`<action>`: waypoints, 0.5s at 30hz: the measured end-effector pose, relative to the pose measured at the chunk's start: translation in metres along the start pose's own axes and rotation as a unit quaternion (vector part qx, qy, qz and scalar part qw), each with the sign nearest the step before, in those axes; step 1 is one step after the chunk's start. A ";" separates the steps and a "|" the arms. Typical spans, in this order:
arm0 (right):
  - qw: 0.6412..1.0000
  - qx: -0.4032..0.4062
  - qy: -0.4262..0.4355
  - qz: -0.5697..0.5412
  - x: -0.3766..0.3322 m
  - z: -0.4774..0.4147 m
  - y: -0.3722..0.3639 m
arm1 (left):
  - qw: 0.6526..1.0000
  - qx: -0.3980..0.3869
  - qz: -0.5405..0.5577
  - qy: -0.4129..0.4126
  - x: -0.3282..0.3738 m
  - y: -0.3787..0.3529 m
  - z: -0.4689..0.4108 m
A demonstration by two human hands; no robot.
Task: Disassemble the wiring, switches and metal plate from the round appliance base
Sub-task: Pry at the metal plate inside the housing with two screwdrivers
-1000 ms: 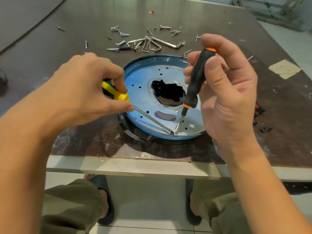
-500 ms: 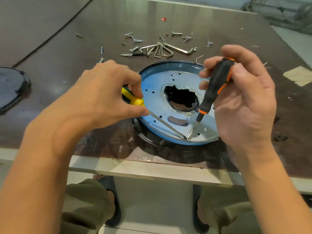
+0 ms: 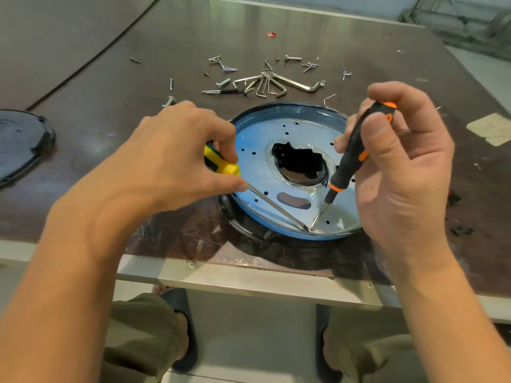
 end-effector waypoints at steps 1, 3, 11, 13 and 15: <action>1.000 0.003 -0.004 -0.010 0.001 0.000 0.002 | 1.000 0.001 -0.001 -0.001 0.000 0.000 0.000; 0.999 0.002 -0.021 -0.042 0.005 0.001 0.006 | 1.000 0.002 -0.002 -0.003 0.000 0.000 0.000; 1.000 -0.015 -0.021 -0.009 0.004 -0.001 -0.001 | 1.000 0.006 0.002 -0.006 -0.001 0.000 0.000; 0.999 -0.015 -0.033 -0.028 0.006 0.000 0.002 | 1.000 0.007 0.003 -0.005 0.000 0.000 0.000; 0.998 -0.009 -0.048 -0.044 0.007 0.000 0.005 | 1.000 0.009 0.003 -0.004 -0.001 0.000 0.000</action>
Point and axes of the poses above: each hand's wrist, its own z-axis away from the middle knuckle, its own y-axis out of the back of the hand, x = y × z, the point moved 7 cm from there along -z, towards the middle knuckle, and after that the axes turned 9 degrees about -x, right-handed, at the moved point
